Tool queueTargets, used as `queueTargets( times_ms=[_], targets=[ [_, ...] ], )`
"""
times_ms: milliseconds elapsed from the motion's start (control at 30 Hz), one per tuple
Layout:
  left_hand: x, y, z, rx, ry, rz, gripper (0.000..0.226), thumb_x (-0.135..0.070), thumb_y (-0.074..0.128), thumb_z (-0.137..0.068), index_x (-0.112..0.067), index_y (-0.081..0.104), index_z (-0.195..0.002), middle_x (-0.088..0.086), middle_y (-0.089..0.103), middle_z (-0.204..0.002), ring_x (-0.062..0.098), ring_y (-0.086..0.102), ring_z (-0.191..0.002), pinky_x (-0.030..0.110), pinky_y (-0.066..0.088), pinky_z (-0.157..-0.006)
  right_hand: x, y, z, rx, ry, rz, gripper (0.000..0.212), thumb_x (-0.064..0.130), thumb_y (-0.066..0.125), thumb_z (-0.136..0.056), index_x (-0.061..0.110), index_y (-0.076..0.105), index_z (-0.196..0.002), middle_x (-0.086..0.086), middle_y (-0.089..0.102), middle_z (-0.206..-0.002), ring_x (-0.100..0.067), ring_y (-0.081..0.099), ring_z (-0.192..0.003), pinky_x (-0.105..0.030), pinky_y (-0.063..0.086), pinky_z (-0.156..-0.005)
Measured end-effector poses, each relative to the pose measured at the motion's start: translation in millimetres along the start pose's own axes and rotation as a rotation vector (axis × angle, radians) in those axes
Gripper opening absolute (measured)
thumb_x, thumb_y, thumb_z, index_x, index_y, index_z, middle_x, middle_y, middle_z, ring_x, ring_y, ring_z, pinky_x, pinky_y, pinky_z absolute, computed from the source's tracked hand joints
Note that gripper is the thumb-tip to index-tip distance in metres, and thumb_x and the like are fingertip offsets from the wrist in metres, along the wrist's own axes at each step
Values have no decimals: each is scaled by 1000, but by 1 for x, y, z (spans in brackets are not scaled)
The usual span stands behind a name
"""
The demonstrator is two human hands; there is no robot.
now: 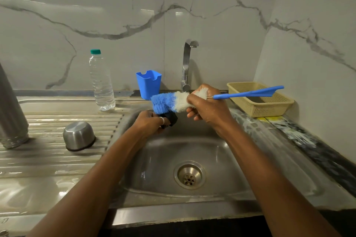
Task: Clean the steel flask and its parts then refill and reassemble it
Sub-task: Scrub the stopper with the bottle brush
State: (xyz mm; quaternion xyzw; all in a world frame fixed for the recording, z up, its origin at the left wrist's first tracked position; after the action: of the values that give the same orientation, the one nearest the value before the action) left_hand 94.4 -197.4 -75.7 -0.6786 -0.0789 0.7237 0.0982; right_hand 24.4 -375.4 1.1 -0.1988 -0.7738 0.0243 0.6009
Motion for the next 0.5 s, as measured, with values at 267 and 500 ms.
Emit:
queueTargets(
  times_ms=[267, 500],
  targets=[
    [-2, -5, 3, -14, -1, 26, 8, 4, 66, -89, 1, 70, -96, 18, 70, -99, 17, 64, -77, 20, 53, -57, 11, -4, 2, -20, -10, 10, 14, 21, 62, -85, 9, 64, -90, -9, 72, -65, -16, 66, -52, -26, 49, -49],
    [-5, -6, 4, -30, 6, -30, 14, 2, 70, -86, 2, 73, -100, 12, 69, -90, 15, 62, -73, 18, 49, -56, 11, -6, -1, -32, 5, 29, 7, 20, 63, -84, 13, 62, -83, -6, 70, -61, -17, 68, -53, -24, 48, -48]
  ],
)
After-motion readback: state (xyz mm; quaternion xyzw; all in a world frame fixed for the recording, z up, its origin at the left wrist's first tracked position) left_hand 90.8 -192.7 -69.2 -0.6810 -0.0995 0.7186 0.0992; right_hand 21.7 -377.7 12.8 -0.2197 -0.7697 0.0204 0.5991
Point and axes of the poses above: each hand's wrist, its own z-axis away from the middle knuckle, its own y-axis out of the palm, x = y × z, the point moved 3 cm from there along -z, towards the middle knuckle
